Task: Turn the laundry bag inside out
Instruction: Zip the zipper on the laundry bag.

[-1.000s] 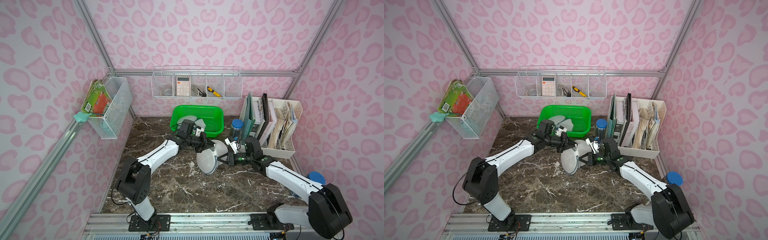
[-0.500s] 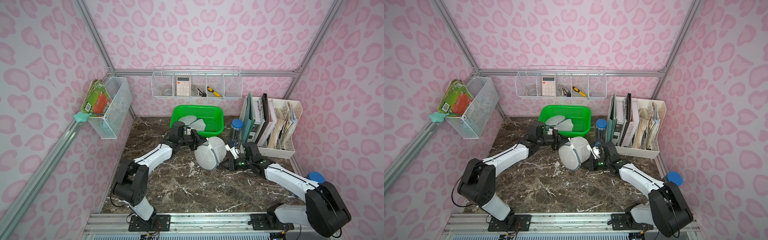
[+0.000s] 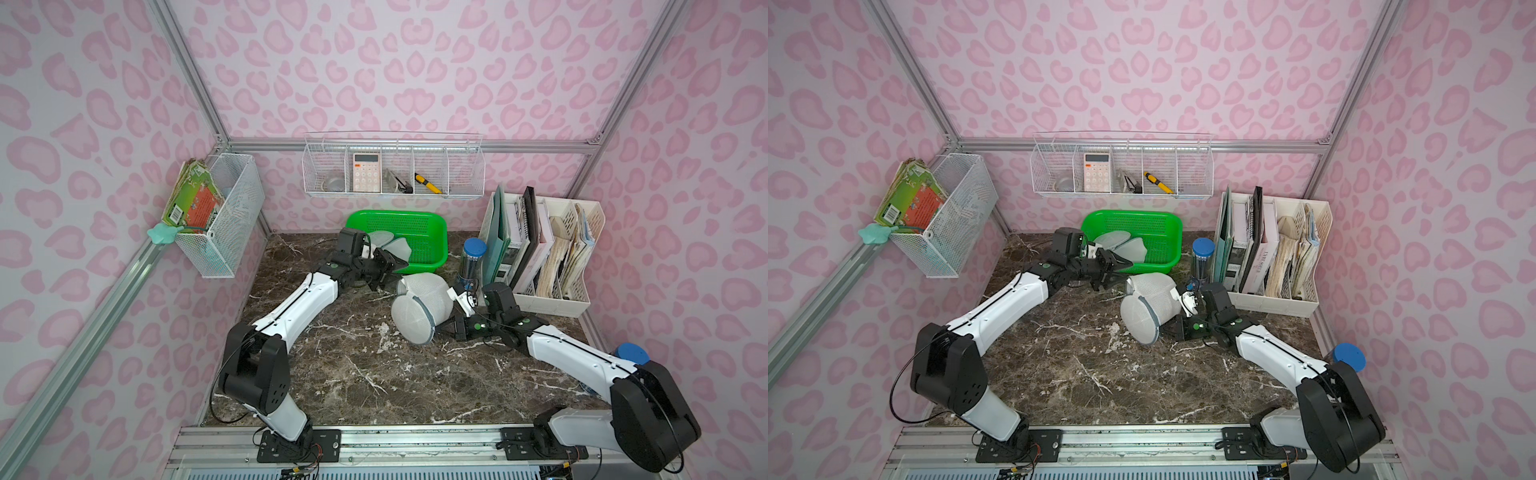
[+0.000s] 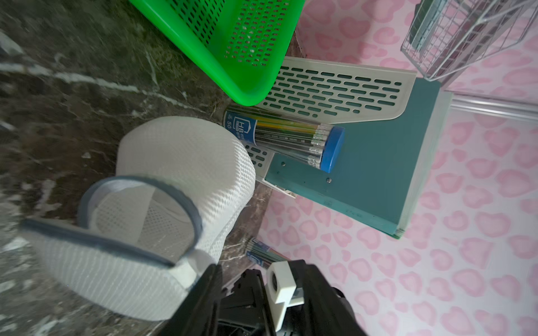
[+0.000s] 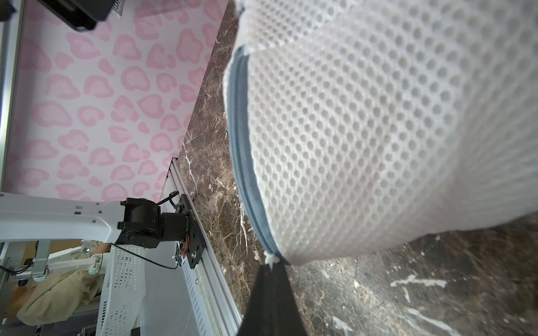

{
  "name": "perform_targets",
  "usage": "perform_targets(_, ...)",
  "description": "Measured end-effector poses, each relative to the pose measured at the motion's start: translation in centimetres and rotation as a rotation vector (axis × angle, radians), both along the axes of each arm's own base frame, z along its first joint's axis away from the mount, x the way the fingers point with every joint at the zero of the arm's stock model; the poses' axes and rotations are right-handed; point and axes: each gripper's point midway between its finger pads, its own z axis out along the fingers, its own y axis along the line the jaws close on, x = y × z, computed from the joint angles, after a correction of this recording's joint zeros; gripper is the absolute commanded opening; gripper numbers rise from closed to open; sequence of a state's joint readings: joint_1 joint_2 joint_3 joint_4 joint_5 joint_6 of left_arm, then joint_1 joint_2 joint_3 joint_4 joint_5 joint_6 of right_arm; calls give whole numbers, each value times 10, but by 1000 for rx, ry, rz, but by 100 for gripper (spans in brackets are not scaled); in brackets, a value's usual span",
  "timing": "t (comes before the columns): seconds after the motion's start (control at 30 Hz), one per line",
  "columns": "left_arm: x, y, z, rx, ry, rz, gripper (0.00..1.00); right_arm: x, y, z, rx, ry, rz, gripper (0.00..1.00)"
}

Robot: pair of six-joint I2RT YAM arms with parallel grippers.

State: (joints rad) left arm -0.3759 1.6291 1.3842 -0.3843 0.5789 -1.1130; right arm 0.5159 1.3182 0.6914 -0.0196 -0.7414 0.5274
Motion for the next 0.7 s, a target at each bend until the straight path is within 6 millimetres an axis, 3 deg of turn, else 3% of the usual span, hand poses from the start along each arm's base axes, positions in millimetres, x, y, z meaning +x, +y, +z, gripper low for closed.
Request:
perform_targets(0.13,-38,5,-31,232,79,-66,47,2,3,1,-4,-4,-2,0)
perform_targets(0.33,-91,-24,-69,321,193,-221,46,2,9,3,-4,-2,4,0)
perform_targets(0.53,-97,-57,-78,312,214,-286,47,-1,13,2,-8,-1,18,0)
perform_targets(0.7,-90,-66,-76,307,203,-291,43,-3,15,2,-9,-2,25,0)
